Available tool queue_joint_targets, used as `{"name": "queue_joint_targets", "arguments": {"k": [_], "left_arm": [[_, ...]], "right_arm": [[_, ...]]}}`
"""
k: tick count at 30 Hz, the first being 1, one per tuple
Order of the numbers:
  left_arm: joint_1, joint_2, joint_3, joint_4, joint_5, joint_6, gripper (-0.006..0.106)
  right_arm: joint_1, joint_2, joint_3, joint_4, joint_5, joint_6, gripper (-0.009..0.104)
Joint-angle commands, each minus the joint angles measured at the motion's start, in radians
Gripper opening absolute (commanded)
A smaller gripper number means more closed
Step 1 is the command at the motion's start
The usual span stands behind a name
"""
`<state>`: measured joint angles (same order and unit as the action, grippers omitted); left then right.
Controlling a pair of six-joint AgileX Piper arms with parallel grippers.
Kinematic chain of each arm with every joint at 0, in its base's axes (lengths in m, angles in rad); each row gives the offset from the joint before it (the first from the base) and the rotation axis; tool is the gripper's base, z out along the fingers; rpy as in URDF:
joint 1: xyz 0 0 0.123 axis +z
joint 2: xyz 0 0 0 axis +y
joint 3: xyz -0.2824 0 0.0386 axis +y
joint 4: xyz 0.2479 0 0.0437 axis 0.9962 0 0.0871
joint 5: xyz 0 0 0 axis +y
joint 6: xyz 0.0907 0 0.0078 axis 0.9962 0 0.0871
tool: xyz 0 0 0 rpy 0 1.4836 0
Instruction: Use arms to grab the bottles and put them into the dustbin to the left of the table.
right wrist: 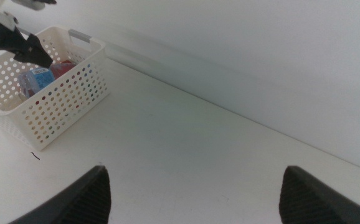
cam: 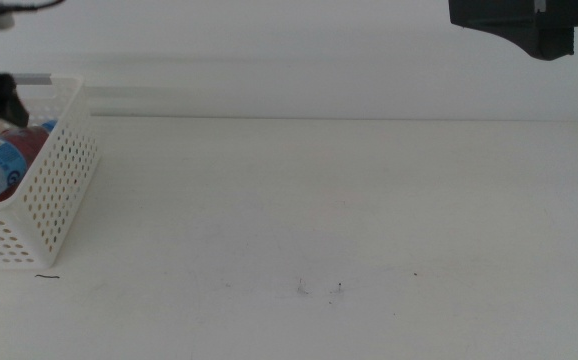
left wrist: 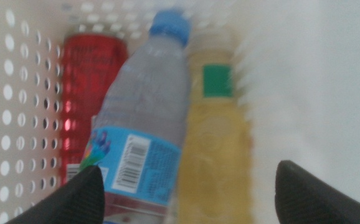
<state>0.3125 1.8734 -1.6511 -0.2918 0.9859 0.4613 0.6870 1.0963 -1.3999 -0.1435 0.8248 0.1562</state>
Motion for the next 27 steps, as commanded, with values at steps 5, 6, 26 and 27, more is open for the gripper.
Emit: {"name": "queue_joint_targets", "arguments": {"k": [5,6,26,27], "left_arm": [[-0.159,-0.285,0.262,-0.012,-0.27,-0.04,0.093],[-0.188,-0.346,0.309,-0.014,-0.323,-0.04,0.093],[-0.541,-0.97,0.812,-0.032,-0.864,-0.095,0.093],[-0.541,-0.971,0.812,-0.032,-0.866,-0.095,0.093]], "right_arm": [[0.002,-0.003,-0.006,-0.008,-0.011,-0.008,0.093],[0.002,-0.003,-0.006,-0.008,-0.011,-0.008,0.093],[0.002,-0.003,-0.006,-0.008,-0.011,-0.008,0.093],[0.002,-0.003,-0.006,-0.008,-0.011,-0.008,0.093]]}}
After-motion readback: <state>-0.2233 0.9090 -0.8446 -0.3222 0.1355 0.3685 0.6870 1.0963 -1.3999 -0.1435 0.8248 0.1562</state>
